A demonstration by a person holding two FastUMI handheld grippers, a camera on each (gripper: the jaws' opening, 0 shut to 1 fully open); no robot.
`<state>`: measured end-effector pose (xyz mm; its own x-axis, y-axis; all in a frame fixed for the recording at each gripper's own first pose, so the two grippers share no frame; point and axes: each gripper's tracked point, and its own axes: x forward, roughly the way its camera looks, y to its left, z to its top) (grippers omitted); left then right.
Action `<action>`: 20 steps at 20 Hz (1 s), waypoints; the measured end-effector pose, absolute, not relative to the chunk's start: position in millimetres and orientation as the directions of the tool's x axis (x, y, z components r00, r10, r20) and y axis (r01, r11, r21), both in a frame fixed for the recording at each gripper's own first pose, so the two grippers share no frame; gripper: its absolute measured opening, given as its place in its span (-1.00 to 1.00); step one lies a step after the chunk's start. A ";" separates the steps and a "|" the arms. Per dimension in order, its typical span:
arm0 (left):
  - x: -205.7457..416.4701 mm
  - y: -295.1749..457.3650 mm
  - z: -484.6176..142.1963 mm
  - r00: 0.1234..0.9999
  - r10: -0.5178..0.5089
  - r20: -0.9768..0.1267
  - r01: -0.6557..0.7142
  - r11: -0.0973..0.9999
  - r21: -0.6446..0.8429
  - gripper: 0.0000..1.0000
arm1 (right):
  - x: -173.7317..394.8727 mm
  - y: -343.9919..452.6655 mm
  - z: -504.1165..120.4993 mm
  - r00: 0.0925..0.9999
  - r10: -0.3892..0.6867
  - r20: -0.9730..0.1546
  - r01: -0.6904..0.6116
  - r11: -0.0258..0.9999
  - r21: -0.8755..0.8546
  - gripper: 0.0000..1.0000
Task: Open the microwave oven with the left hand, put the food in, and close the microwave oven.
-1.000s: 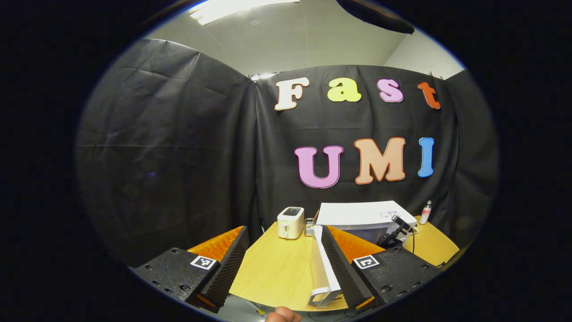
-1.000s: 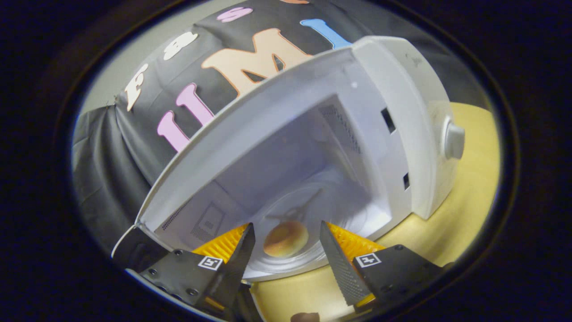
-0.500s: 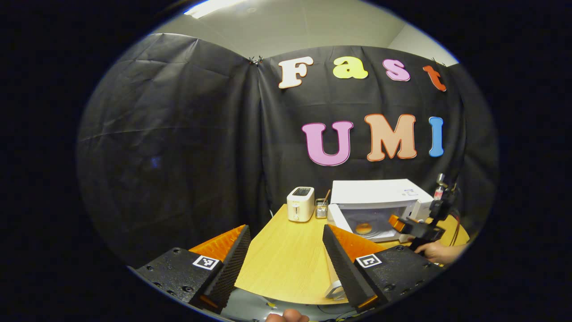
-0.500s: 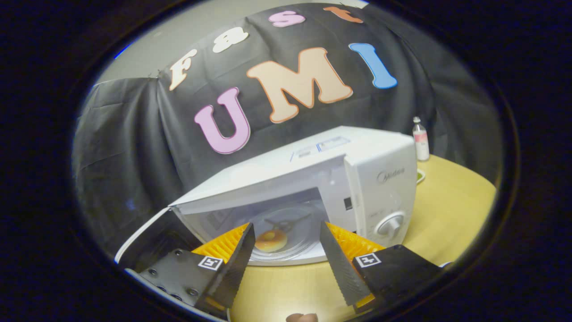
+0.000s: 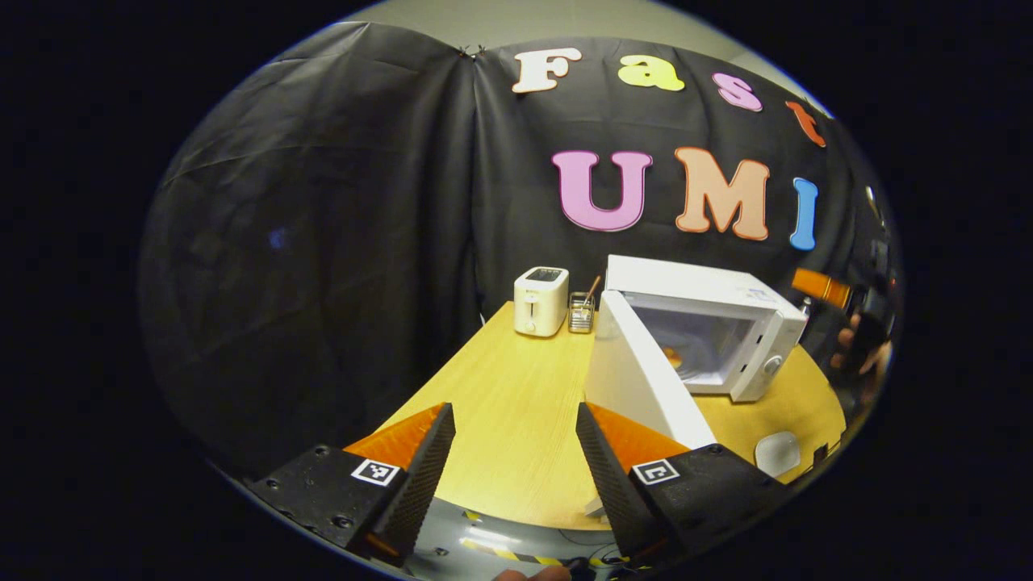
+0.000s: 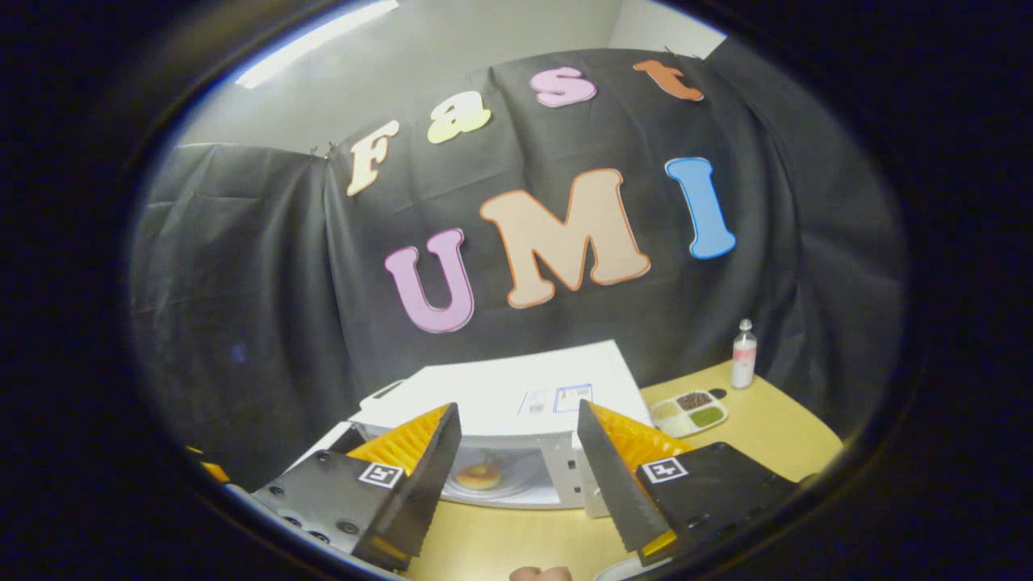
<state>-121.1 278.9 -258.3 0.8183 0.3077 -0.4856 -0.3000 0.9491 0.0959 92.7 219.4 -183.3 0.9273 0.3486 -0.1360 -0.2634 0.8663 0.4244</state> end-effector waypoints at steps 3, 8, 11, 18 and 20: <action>-120.3 270.0 -285.7 0.800 0.290 -0.525 -0.280 0.955 0.101 0.70 | 99.6 186.8 -143.2 0.952 0.295 -0.088 -0.231 0.875 0.426 0.70; -121.5 247.1 -317.6 0.773 0.255 -0.581 -0.266 0.962 0.068 0.48 | 101.8 148.5 -103.0 0.973 0.231 -0.027 -0.205 0.907 0.367 0.69; -112.6 234.0 -322.7 0.777 0.239 -0.582 -0.243 0.967 0.072 -0.24 | 100.8 128.5 -88.5 0.981 0.196 0.007 -0.191 0.942 0.275 0.81; -85.7 192.6 -337.1 0.786 0.174 -0.594 -0.178 0.983 0.052 -0.41 | 95.0 87.8 -61.5 0.991 0.134 0.024 -0.136 0.979 0.155 0.70; -73.4 176.9 -340.2 0.792 0.143 -0.594 -0.146 0.988 0.043 -0.42 | 91.8 79.2 -49.7 0.992 0.119 0.030 -0.122 0.984 0.133 0.70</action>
